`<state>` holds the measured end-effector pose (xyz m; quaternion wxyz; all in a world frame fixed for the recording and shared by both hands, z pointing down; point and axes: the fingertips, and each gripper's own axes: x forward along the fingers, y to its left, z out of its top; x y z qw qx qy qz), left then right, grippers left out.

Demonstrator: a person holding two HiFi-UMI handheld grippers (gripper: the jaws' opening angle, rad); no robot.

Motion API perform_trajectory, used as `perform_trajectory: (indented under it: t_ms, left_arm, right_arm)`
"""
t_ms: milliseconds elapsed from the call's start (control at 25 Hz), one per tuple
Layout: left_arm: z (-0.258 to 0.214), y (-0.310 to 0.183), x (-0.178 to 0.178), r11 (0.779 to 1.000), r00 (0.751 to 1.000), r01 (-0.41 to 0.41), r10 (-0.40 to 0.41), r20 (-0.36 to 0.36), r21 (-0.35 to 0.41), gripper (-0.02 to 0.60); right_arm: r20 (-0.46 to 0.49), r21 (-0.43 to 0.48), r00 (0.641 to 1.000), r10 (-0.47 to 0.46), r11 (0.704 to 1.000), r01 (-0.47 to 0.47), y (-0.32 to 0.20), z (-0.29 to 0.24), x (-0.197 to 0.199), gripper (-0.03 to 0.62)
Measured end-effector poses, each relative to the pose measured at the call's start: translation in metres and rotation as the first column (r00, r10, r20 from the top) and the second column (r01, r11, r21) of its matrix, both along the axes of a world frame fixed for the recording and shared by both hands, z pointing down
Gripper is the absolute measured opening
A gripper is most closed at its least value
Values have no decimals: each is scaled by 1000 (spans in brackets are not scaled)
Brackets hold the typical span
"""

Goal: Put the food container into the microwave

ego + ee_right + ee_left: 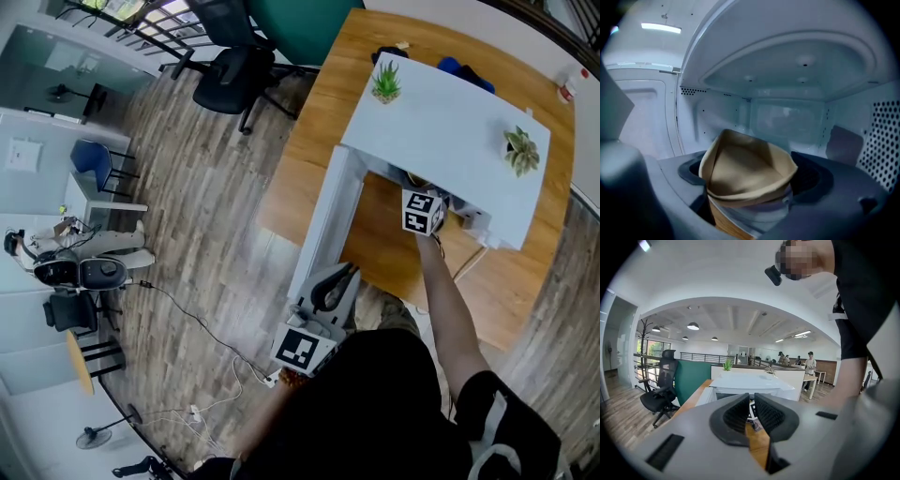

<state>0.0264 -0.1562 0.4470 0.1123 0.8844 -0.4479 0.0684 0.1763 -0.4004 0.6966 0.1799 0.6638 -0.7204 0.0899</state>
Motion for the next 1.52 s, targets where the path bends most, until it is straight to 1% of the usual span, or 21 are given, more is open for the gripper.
perform_trajectory:
  t_ms: [200,280,440,680,840,880,960,1120,1200,1280,1520]
  left_arm:
    - [-5,-8,2,1000,1000,-21,21,-6,19,51]
    - [-5,-11,2,999,1000,-29,29,-9,19,51]
    - [-7,-17,-2,1000,1000,-27,27,-12,12,51]
    - [-5,-18,-3,999,999,-28,28,-19,27,51]
    - [-8,-15,-4,999,999,-26,26,-20,32,51]
    - [-8,-15,-4,999,999,-22,23,-23,35,51]
    - [-8,-13,-6,999,999,-15,16,-29,36,51]
    - [-8,-7,-9,999,999,-9,10,-33,31,51]
    - [-8,-4,-10,1000,999,-5,6,-31,22,51]
    - [-9,-1,-11,999,999,-10,11,-43,31,51]
    - [-6,4,-14,1000,998,-5,6,-61,19,51]
  right_arm:
    - [50,-64,999,13,998,-9,-7,22,4,529]
    - [44,-86,999,13,996,-9,-8,27,8,529]
    - [27,-103,1000,1,995,2,-11,30,7,529]
    - [14,-134,1000,-6,991,8,-13,36,9,531]
    - [19,-170,1000,-12,985,15,-13,40,9,549]
    - [26,-177,999,-19,984,23,-13,40,8,562]
    - [49,-184,998,-37,982,45,-14,40,4,594]
    - [94,-174,993,-68,981,84,-11,35,-4,601]
    - [93,-170,992,-88,980,103,-7,32,-8,603]
    - [85,-170,991,-105,978,118,-1,32,-11,603]
    - [90,-181,990,-105,976,120,7,32,-12,603]
